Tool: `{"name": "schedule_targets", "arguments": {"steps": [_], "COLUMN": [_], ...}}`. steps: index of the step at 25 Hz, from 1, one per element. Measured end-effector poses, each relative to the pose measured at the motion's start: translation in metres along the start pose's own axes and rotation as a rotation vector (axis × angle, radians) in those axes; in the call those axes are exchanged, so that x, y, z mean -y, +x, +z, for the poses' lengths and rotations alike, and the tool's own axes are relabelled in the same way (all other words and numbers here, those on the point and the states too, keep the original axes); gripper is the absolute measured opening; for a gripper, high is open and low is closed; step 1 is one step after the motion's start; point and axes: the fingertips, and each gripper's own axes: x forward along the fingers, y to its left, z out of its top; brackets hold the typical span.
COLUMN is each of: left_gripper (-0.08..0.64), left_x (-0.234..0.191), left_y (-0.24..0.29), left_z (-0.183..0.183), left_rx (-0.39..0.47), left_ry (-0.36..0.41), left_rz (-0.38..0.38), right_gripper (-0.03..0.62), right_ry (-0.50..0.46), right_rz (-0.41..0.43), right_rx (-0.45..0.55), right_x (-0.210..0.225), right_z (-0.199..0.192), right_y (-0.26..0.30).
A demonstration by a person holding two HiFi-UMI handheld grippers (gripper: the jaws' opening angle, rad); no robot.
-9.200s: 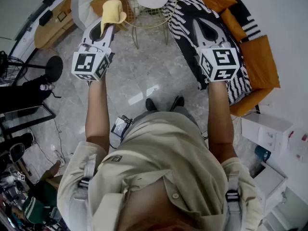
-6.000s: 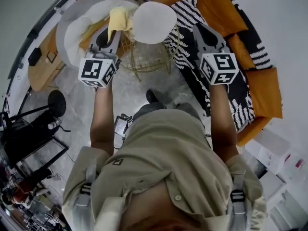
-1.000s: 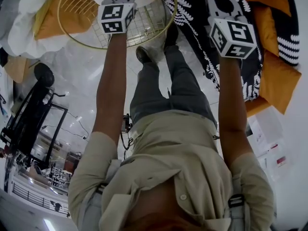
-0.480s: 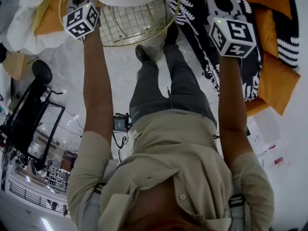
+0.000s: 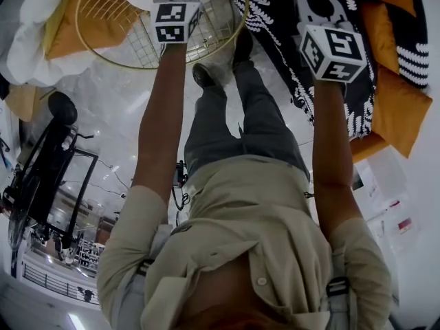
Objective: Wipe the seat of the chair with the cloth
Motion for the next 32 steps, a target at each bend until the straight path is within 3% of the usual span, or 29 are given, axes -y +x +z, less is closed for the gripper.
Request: {"name": "schedule_targets", "arguments": {"steps": [3,5,11,16,20,27,29,32], "left_gripper": [0.055,0.055,0.055,0.055,0.055,0.055,0.054,0.054], "left_x": [0.056,0.073,0.076,0.061,0.001,-0.169,-0.197,-0.210], "left_y": [0.021,0.028,0.034,0.025,-0.003,-0.088,-0.108,-0.118], "left_z": [-0.006,-0.008,-0.005,-0.009,-0.011,-0.027,-0.028,-0.027], "left_rx": [-0.022,-0.024,0.008,0.005,-0.004,-0.036,-0.034,-0.027], "left_ry": [0.061,0.063,-0.055,-0.009,0.012,-0.042,-0.053,-0.053], "left_rz": [-0.108,-0.132,-0.119,-0.106,-0.020,0.298,0.359,0.386], "right_gripper": [0.028,0.028,0.028,0.028,0.028,0.028,0.028,0.028], "right_ry": [0.005,0.006,-0.007,-0.016,-0.015,-0.014,-0.018,-0.031], "right_rz": [-0.005,-0.003,0.012,0.024,0.031,0.040,0.045,0.048], "right_rx": [-0.004,-0.005,-0.013,-0.016,-0.011,-0.015,-0.022,-0.020], "right_x": [0.006,0.006,0.000,-0.010,-0.017,-0.029,-0.032,-0.035], "right_z": [-0.002,-0.003,-0.005,-0.002,0.000,0.000,0.000,0.003], "right_y": [-0.002,-0.002,0.005,0.009,0.014,0.019,0.021,0.022]}}
